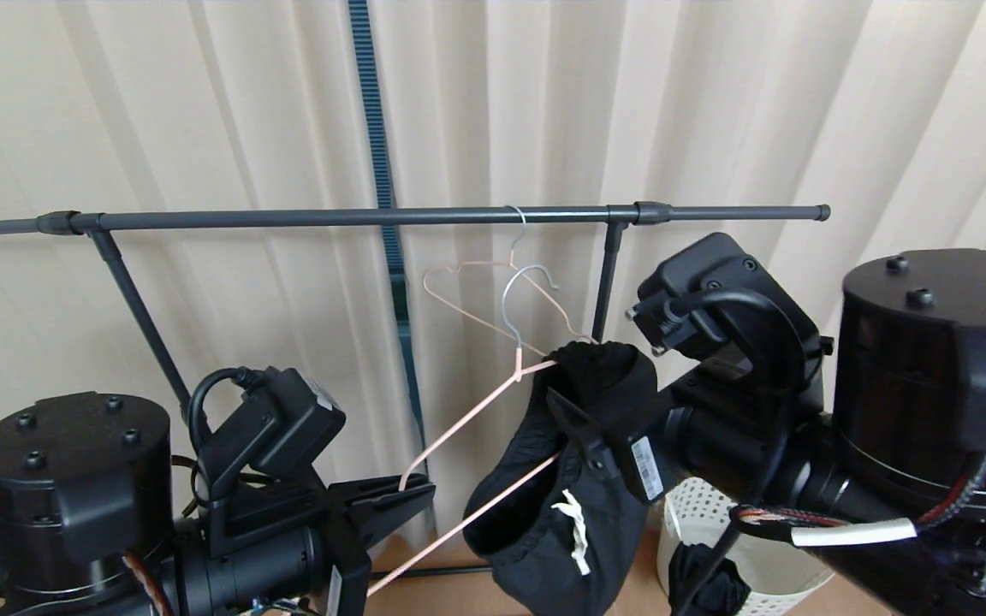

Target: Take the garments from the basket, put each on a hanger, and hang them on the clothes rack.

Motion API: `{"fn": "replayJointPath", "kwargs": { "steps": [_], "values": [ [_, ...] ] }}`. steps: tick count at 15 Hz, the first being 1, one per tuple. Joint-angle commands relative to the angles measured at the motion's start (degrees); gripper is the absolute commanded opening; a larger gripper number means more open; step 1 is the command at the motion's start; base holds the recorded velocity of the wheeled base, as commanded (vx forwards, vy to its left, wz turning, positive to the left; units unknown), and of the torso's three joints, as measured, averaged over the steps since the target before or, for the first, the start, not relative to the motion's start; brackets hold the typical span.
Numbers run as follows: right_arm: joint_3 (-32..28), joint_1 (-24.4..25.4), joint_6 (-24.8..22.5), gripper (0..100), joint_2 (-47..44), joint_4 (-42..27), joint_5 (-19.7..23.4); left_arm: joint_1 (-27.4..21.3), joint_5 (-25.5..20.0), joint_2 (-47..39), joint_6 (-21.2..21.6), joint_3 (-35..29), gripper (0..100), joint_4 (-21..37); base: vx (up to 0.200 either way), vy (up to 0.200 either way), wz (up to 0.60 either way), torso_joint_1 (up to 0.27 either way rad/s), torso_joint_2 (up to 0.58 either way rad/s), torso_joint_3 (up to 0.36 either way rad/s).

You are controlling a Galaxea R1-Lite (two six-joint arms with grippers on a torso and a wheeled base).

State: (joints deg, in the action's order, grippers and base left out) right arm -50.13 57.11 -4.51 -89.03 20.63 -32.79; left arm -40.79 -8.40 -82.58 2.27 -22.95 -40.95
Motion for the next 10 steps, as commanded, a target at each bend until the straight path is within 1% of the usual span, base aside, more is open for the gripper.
{"fn": "replayJointPath", "kwargs": {
  "steps": [1,2,3,4,5,6,7,8,9,10],
  "values": [
    [4.0,-3.9,-5.7,100,7.0,-1.9,7.9,0.0,-0.1,1.1,0.0,1.8,0,-1.1,0.000,0.000,0.00,0.000,0.00,0.000],
    [4.4,-5.5,-7.7,100,8.9,-4.5,12.0,0.0,-0.3,1.5,0.0,2.3,0,-1.3,0.000,0.000,0.00,0.000,0.00,0.000],
    [3.0,-10.4,-12.3,100,11.4,-10.9,21.8,0.2,-0.4,2.0,0.1,3.4,0,-1.9,0.000,0.000,0.00,0.000,0.00,0.000],
    [-0.1,-15.4,-17.0,100,11.9,-16.4,29.7,0.2,-0.6,2.3,0.1,4.6,0,-3.5,0.000,0.000,0.00,0.000,0.00,0.000],
    [-4.5,-20.1,-21.2,100,11.7,-22.9,36.3,0.2,-1.6,2.5,0.1,5.7,0,-6.0,0.000,0.000,0.00,0.000,0.00,0.000],
    [-9.5,-23.7,-24.9,100,10.5,-29.5,42.2,0.2,-2.5,2.4,0.2,6.9,0,-7.9,0.000,0.000,0.00,0.000,0.00,0.000],
    [-11.7,-25.2,-26.4,100,9.5,-32.3,44.9,0.2,-2.7,2.4,0.4,7.5,0,-8.9,0.000,0.000,0.00,0.000,0.00,0.000],
    [-18.3,-29.3,-31.9,100,5.6,-39.8,53.5,0.0,-3.0,2.5,0.6,9.7,0,-11.5,0.000,0.000,0.00,0.000,0.00,0.000],
    [-21.6,-31.5,-35.7,100,2.5,-42.3,57.1,-0.1,-3.1,2.6,0.8,10.8,0,-13.0,0.000,0.000,0.00,0.000,0.00,0.000],
    [-24.1,-32.8,-38.1,100,0.1,-44.7,59.9,-0.2,-3.4,2.6,1.2,11.9,0,-14.3,0.000,0.000,0.00,0.000,0.00,0.000]
  ]
}}
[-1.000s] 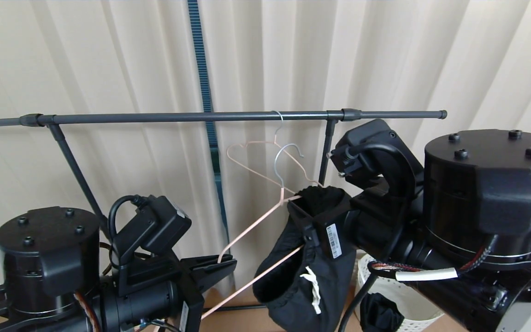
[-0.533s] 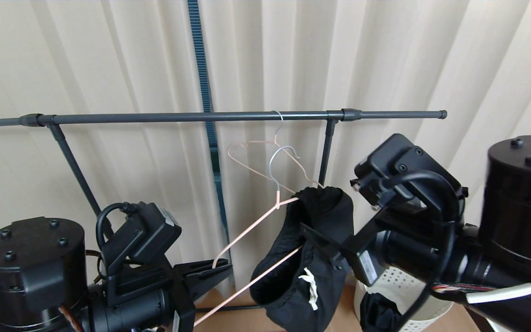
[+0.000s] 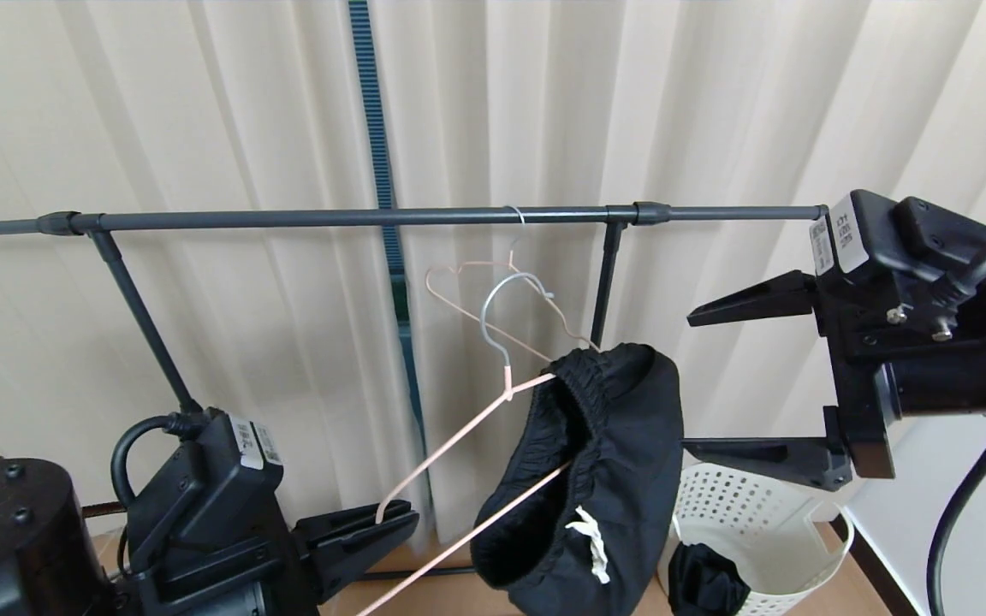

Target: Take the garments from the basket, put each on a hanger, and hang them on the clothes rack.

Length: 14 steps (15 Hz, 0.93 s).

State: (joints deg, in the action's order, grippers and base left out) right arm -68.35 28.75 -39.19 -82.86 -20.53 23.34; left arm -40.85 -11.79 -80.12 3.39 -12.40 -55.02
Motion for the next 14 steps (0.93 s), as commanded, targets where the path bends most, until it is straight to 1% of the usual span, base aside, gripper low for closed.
{"fn": "replayJointPath", "kwargs": {
  "steps": [1,2,4,5,6,8,14],
  "values": [
    [-7.6,-4.8,-4.4,100,-7.4,-5.1,4.9,-0.1,-0.9,0.1,0.4,1.9,0,-1.1,0.000,0.000,0.00,0.000,0.00,0.000],
    [-11.6,-4.8,-6.7,100,-10.7,-9.5,5.9,-0.1,-2.5,0.1,0.8,3.2,0,-2.5,0.000,0.000,0.00,0.000,0.00,0.000],
    [-16.4,-5.2,-10.6,100,-14.4,-15.8,9.2,-0.5,-2.7,0.2,0.8,4.5,0,-4.7,0.000,0.000,0.00,0.000,0.00,0.000],
    [-18.2,-6.2,-13.6,100,-16.0,-18.5,9.9,-1.5,-2.7,0.3,0.8,5.4,0,-6.2,0.000,0.000,0.00,0.000,0.00,0.000],
    [-19.9,-6.4,-13.9,100,-16.8,-21.0,10.1,-1.8,-2.7,0.0,1.1,5.9,0,-7.0,0.000,0.000,0.00,0.000,0.00,0.000],
    [-20.9,-6.4,-13.9,100,-17.0,-23.8,11.3,-2.0,-2.7,0.1,2.1,6.2,0,-7.1,0.000,0.000,0.00,0.000,0.00,0.000],
    [-20.7,-6.2,-13.9,100,-20.7,-24.0,11.2,-2.0,-3.7,0.3,2.1,6.2,0,-7.1,0.000,0.000,0.00,0.000,0.00,0.000]
  ]
}}
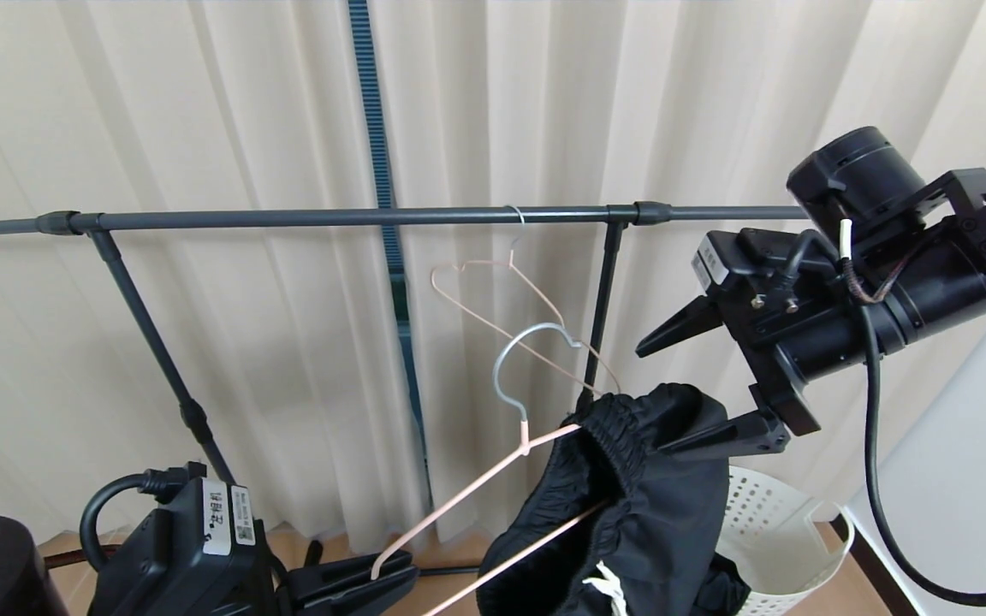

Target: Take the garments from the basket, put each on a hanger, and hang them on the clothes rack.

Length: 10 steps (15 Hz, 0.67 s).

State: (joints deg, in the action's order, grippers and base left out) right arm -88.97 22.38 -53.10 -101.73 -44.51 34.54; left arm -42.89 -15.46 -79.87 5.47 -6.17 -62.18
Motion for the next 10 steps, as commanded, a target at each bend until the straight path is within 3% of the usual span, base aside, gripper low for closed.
{"fn": "replayJointPath", "kwargs": {
  "steps": [1,10],
  "values": [
    [-0.3,0.5,0.0,100,-2.5,0.1,0.0,0.0,0.0,0.1,0.0,0.0,0,0.0,0.000,0.000,0.00,0.000,0.00,0.000],
    [-3.1,7.5,0.9,100,-4.8,0.1,-0.1,-0.2,-0.1,0.1,0.0,0.0,0,0.0,0.000,0.000,0.00,0.000,0.00,0.000]
  ]
}}
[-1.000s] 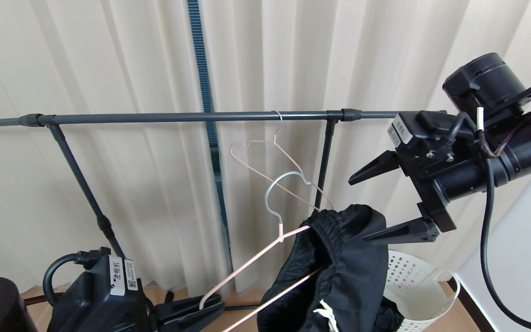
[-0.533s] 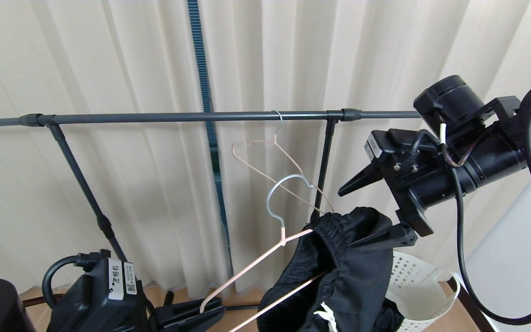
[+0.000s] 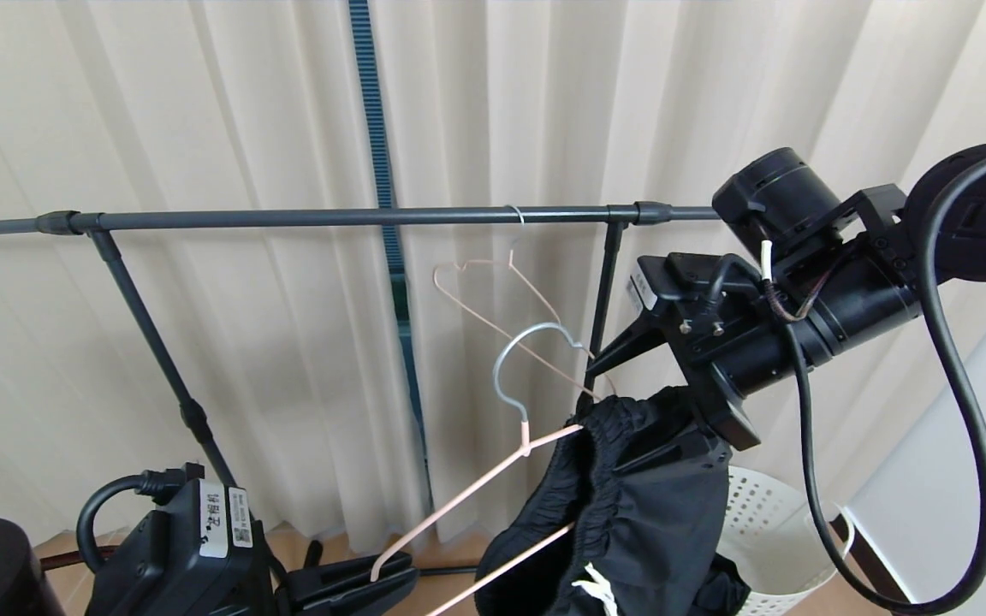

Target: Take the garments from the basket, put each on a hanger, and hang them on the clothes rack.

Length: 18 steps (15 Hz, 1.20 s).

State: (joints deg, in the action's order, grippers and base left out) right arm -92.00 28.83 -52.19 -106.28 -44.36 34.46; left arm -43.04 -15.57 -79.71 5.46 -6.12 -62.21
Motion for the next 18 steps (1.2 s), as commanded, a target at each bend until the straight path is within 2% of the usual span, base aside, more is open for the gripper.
{"fn": "replayJointPath", "kwargs": {
  "steps": [1,7,8,18],
  "values": [
    [0.0,1.7,0.1,100,-0.2,0.0,0.0,0.0,0.0,0.0,0.0,0.0,0,0.0,0.000,0.000,0.00,0.000,0.00,0.000],
    [0.3,3.8,0.4,100,-0.3,0.0,-0.1,0.0,0.0,0.4,0.0,0.0,0,0.0,0.000,0.000,0.00,0.000,0.00,0.000],
    [0.3,4.0,0.6,0,-0.3,0.0,-0.2,0.0,0.0,0.4,0.0,0.1,0,0.0,0.000,0.000,0.00,0.000,0.00,0.000],
    [2.7,5.4,1.4,0,2.8,0.0,-0.3,1.3,0.1,-0.9,-0.6,-0.3,0,0.2,0.000,0.000,0.00,0.000,0.00,0.000]
  ]
}}
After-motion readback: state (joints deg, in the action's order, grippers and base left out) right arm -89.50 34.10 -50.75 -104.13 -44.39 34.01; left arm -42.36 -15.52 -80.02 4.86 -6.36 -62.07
